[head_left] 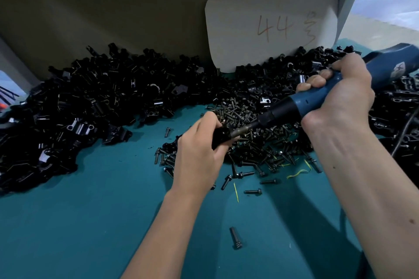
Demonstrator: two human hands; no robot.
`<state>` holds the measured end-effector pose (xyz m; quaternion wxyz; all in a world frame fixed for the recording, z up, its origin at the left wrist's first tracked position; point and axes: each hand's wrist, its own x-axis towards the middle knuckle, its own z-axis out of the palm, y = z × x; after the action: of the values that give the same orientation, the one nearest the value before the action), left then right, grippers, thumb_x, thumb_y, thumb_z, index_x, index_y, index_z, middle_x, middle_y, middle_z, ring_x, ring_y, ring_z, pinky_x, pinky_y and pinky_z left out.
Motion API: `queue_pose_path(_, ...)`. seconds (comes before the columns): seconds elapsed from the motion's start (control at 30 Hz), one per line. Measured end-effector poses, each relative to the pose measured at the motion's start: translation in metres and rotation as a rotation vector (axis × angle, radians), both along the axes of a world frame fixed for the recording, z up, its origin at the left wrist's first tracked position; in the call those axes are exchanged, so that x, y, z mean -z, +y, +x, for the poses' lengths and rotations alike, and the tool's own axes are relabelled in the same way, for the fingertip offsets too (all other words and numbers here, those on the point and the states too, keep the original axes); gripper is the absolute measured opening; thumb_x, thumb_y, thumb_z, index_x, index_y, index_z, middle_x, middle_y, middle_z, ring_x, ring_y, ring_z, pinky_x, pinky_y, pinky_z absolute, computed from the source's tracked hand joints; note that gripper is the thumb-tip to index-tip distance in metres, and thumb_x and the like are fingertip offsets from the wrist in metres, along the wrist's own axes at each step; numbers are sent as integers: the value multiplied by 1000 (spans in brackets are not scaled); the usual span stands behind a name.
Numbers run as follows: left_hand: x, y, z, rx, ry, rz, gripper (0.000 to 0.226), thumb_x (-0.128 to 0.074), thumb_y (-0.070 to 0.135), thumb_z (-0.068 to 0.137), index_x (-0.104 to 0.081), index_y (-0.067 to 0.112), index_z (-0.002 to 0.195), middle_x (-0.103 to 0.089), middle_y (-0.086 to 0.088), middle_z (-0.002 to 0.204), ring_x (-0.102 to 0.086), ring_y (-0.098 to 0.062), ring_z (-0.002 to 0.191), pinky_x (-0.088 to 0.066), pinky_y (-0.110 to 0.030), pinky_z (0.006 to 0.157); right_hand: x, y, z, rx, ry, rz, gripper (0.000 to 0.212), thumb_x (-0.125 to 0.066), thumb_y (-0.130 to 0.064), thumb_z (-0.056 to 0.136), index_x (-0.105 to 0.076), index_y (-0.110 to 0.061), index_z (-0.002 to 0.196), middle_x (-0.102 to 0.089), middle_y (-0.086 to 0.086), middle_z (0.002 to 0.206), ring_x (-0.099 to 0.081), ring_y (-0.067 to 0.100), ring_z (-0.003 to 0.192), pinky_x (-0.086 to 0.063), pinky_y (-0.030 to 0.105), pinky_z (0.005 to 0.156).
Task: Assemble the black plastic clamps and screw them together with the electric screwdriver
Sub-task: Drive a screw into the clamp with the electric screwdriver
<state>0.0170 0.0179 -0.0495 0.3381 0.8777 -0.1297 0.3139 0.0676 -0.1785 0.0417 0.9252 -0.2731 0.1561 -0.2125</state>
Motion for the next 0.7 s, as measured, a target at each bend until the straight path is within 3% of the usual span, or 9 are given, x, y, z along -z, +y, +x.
queue_pose_path(0.1, 2, 4, 3, -13, -28, -31, 40, -86, 17, 85, -47, 15, 87, -53, 6, 76, -46, -18, 65, -35, -25, 53, -1, 3, -1, -6, -31, -1, 25, -56, -6, 92, -41, -15, 74, -44, -2, 59, -40, 14, 45, -38, 25, 48)
queue_pose_path(0.23, 2, 6, 4, 50, 53, -55, 35, -78, 47, 89, -61, 16, 92, -56, 10, 68, -50, -13, 58, -37, -20, 52, 1, 1, -1, -61, -138, 51, 22, -60, -15, 97, -42, -16, 83, -44, -2, 62, -41, 13, 47, -39, 25, 50)
queue_pose_path(0.3, 3, 4, 4, 104, 155, -207, 37, -73, 58, 89, -71, 22, 89, -56, 12, 60, -48, -10, 50, -37, -23, 47, -1, -6, 0, -80, -200, 32, 24, -61, -20, 98, -43, -16, 81, -44, -2, 65, -42, 13, 50, -40, 26, 53)
queue_pose_path(0.37, 1, 4, 6, 204, 305, -546, 34, -74, 57, 85, -66, 25, 77, -49, 11, 52, -40, -11, 43, -33, -25, 42, -2, -12, 0, -94, -233, 23, 27, -63, -24, 98, -46, -17, 78, -44, -3, 66, -43, 13, 52, -41, 26, 55)
queue_pose_path(0.43, 2, 3, 8, 287, 406, -750, 37, -76, 50, 85, -55, 21, 73, -43, 5, 53, -36, -13, 40, -31, -22, 39, 1, -14, 0, -97, -227, 38, 26, -66, -26, 97, -48, -17, 82, -45, -4, 66, -44, 12, 53, -43, 26, 55)
queue_pose_path(0.53, 3, -2, 9, 219, 422, -834, 39, -68, 44, 91, -44, 21, 71, -36, 5, 56, -29, -16, 43, -25, -24, 41, 7, -8, 0, -94, -192, 62, 26, -71, -27, 95, -48, -15, 89, -48, -3, 67, -47, 12, 52, -46, 27, 56)
queue_pose_path(0.63, 3, 2, 11, 107, 375, -812, 38, -60, 45, 94, -39, 26, 69, -29, 6, 55, -20, -21, 50, -17, -39, 44, 7, 2, -3, -129, -210, 55, 29, -70, -29, 95, -51, -15, 81, -51, -4, 65, -49, 11, 52, -48, 27, 57)
queue_pose_path(0.7, 3, 3, 13, 65, 361, -822, 38, -58, 44, 95, -39, 26, 68, -29, 7, 54, -21, -20, 50, -17, -42, 48, 7, 9, -5, -137, -217, 23, 27, -71, -30, 96, -52, -14, 86, -51, -3, 66, -50, 11, 53, -49, 27, 59)
